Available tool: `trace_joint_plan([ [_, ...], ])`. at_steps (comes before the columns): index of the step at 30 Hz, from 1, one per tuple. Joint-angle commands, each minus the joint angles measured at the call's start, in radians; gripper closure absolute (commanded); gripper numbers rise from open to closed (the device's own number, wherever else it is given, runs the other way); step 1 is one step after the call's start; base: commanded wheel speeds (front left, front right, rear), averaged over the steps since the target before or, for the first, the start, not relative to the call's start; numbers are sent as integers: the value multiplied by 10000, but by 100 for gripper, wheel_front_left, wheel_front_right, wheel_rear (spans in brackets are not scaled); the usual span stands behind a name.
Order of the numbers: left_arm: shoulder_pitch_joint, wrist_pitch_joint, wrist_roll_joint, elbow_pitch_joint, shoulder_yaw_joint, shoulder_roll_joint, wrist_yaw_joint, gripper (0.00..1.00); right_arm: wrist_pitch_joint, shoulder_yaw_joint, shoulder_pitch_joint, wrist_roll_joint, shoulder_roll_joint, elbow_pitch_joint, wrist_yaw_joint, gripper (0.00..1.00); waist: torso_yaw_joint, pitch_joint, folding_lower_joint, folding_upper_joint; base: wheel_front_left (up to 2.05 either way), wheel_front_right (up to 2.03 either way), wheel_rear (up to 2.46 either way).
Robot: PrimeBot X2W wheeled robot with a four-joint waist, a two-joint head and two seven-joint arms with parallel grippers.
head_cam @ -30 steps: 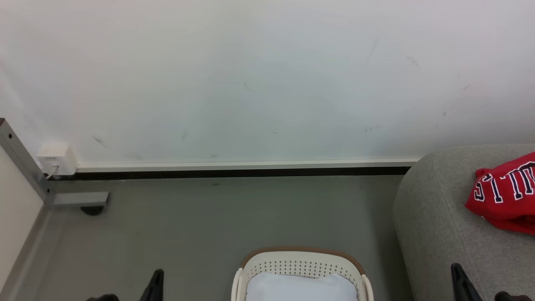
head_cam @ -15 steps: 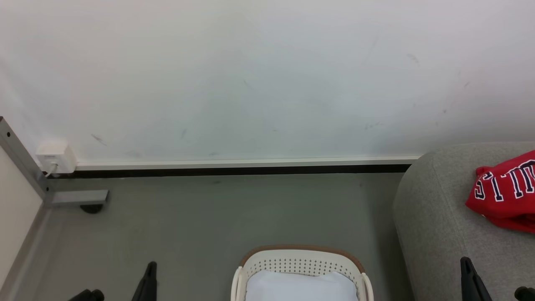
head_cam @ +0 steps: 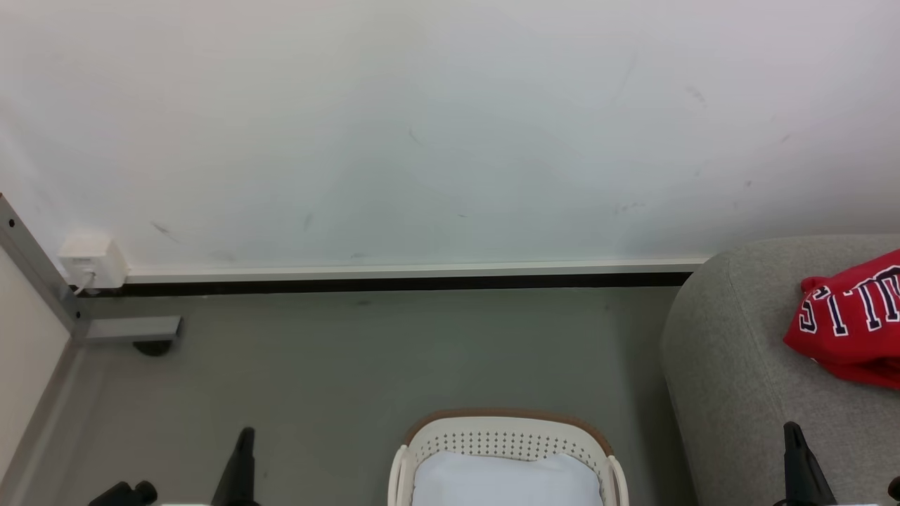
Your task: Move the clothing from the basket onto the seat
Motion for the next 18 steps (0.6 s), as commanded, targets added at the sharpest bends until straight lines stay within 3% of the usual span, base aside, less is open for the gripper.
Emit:
trace_joint_plan([
  [1,-240,72,-293,-154,97,15,-13,100,69,-50,-320,353,-107,-182,-5,100,-1,7,1,-1,0,0,0],
  [18,-419,614,-2135,-297,409,-60,-18,100,620,-157,-509,2590,-131,-304,-8,100,-17,102,1,-1,0,0,0],
])
